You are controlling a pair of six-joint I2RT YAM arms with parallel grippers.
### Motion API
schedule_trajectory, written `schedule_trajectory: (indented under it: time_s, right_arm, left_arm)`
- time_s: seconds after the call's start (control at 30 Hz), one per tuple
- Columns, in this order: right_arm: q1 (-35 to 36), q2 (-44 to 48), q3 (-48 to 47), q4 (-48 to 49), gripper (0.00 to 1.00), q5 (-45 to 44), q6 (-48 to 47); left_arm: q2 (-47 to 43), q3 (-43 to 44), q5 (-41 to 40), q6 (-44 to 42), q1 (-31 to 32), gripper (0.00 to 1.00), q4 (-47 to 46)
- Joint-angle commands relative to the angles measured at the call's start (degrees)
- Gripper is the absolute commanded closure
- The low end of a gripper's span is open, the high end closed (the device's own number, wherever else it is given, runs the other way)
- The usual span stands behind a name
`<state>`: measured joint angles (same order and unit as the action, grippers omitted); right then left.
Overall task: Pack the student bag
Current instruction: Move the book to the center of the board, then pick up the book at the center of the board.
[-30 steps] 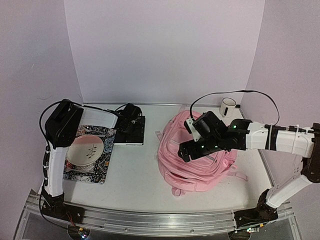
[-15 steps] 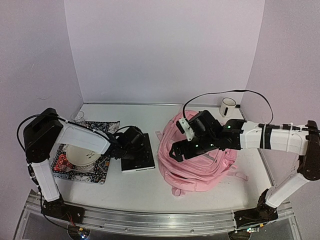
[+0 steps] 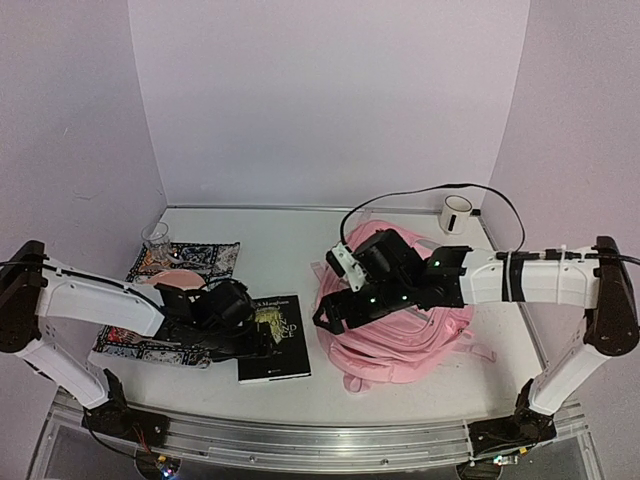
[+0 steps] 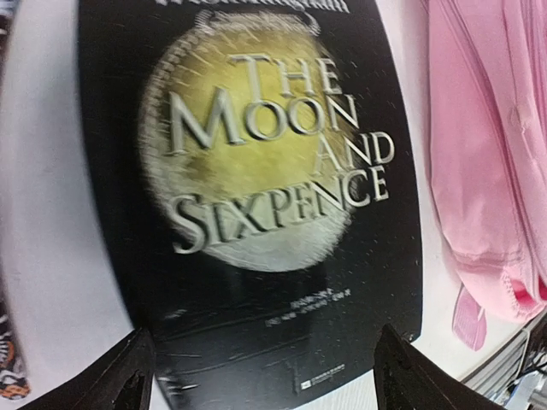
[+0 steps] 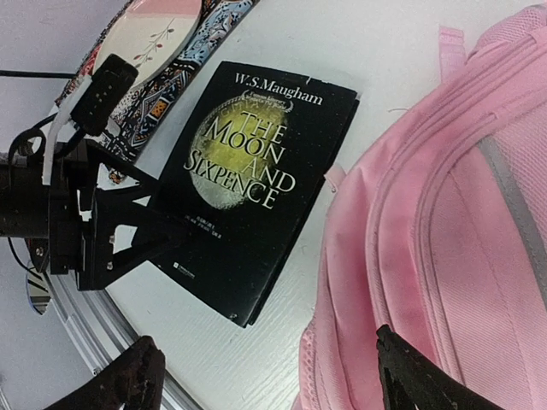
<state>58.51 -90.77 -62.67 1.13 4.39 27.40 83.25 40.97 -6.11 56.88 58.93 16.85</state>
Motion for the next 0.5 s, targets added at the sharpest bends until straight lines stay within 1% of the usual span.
schedule_trajectory:
  time_s: [0.0, 0.1, 0.3, 0.47]
  right_arm:
    - [1.68, -3.74, -4.49, 2.02, 0.16, 2.41, 1.84]
    - [2.38, -7.05, -6.60, 3.22, 0.20, 4.41, 2.77]
    - [3.10, -14.74, -11.30, 3.53, 0.25, 6.10, 5.02]
    - [3.10, -20.07, -13.12, 3.45, 0.28, 5.40, 6.49]
  left_arm:
    - [-4.26, -2.44, 1.29, 1.47, -4.52, 0.10, 2.29]
    - [-4.64, -3.61, 2.29, 0.41, -7.23, 0.13, 1.75]
    - [-2.24, -4.10, 4.35, -0.68, -7.90, 0.17, -0.98]
    - [-0.91, -5.60, 5.60, -0.19, -8.30, 0.18, -3.74]
